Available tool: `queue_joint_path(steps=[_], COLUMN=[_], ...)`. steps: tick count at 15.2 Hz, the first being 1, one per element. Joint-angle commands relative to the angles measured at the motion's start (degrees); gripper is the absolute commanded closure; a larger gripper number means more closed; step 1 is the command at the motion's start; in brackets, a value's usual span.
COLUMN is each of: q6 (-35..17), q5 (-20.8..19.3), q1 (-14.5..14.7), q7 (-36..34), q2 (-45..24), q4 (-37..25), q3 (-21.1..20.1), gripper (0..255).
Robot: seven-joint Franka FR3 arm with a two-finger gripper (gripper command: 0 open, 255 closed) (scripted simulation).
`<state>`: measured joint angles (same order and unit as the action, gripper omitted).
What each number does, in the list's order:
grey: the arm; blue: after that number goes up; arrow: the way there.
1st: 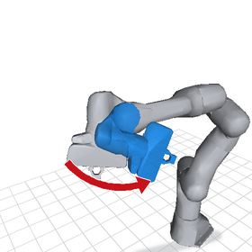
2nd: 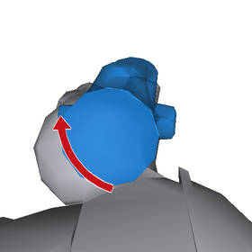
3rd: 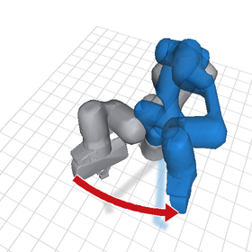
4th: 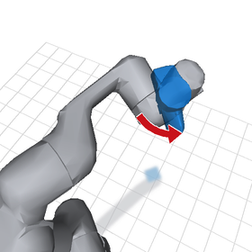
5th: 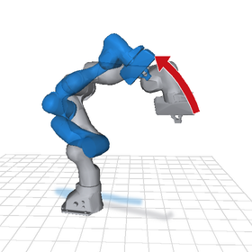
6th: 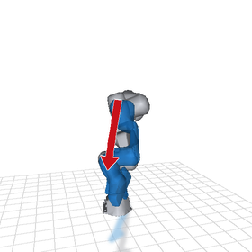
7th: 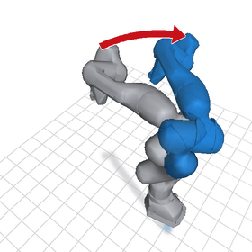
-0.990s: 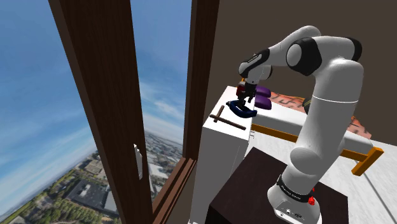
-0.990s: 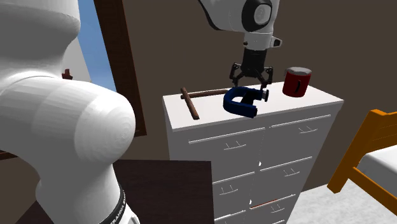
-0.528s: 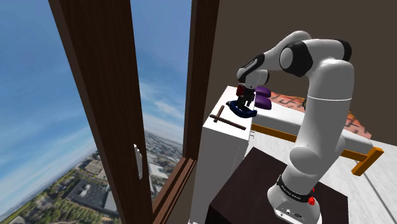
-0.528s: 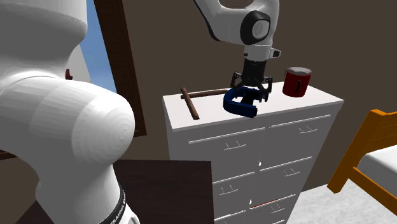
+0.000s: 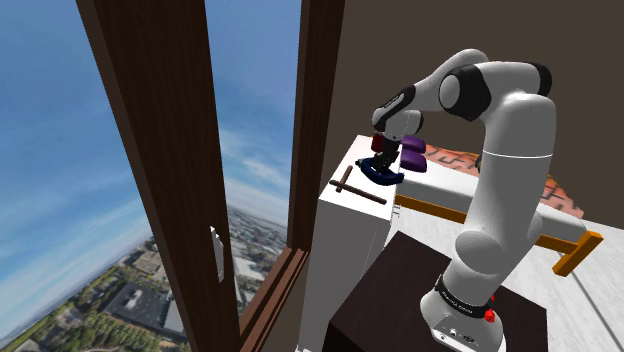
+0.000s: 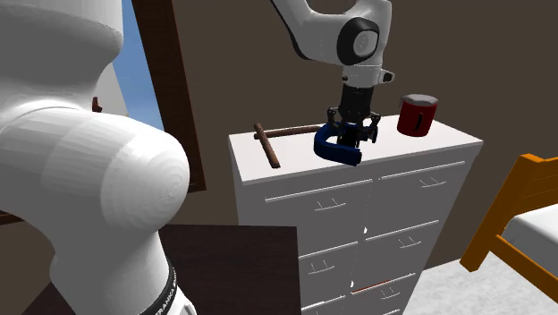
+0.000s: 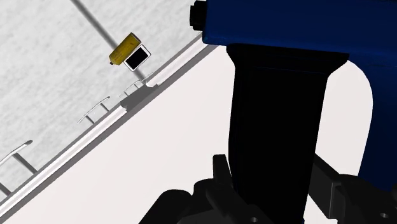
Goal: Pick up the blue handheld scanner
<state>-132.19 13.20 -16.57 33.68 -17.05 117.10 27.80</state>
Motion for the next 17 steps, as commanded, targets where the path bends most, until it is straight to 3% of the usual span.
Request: queue_joint_path(steps=[1,17], q6=[0.01,9.19], q5=[0.01,-4.64], q1=[0.02,1.26], q7=[0.00,-3.26], q2=[-0.03,6.24], q4=[0.03,-3.83], q3=[-0.03,1.56], gripper=[255,255])
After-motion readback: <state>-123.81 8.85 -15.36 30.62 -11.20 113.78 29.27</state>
